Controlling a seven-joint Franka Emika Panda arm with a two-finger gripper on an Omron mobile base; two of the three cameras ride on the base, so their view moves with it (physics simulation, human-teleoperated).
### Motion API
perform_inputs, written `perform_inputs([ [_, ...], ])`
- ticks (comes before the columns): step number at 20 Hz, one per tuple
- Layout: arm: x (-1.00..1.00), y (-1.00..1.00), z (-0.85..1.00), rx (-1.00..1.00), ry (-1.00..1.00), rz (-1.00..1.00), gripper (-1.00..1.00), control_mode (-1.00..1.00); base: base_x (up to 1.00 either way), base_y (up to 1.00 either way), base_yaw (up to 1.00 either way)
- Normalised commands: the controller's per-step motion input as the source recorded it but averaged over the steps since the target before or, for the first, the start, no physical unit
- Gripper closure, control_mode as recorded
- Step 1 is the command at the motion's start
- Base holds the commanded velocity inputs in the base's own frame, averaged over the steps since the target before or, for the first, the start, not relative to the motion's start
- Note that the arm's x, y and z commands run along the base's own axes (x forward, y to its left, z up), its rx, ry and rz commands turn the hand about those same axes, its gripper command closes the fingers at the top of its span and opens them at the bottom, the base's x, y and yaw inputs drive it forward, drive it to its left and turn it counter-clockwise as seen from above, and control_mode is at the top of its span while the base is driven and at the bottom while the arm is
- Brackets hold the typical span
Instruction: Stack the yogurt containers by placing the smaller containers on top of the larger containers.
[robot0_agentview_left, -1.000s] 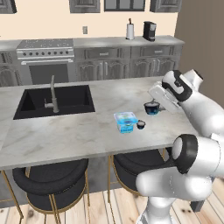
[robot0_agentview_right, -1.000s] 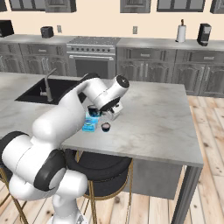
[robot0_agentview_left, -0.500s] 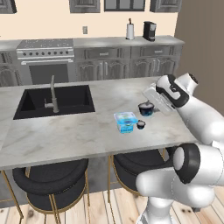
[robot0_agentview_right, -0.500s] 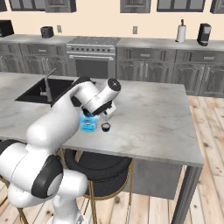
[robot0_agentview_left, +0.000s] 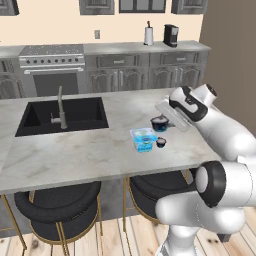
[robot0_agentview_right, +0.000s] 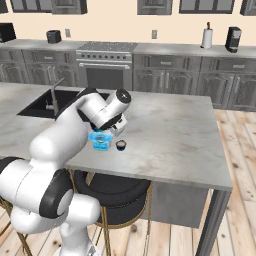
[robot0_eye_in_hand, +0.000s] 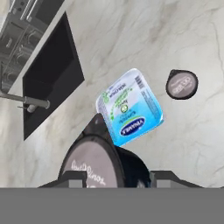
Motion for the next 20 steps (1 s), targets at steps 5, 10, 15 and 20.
perform_inputs([
  [5,0.04,0.03,0.0,0.0,-0.06,0.0,1.0,-1.0,0.0,0.0,0.0],
  [10,0.0,0.0,0.0,0.0,-0.13,0.0,1.0,-1.0,0.0,0.0,0.0],
  [15,0.0,0.0,0.0,0.0,-0.13,0.0,1.0,-1.0,0.0,0.0,0.0],
  [20,0.0,0.03,0.0,0.0,-0.01,0.0,1.0,-1.0,0.0,0.0,0.0],
])
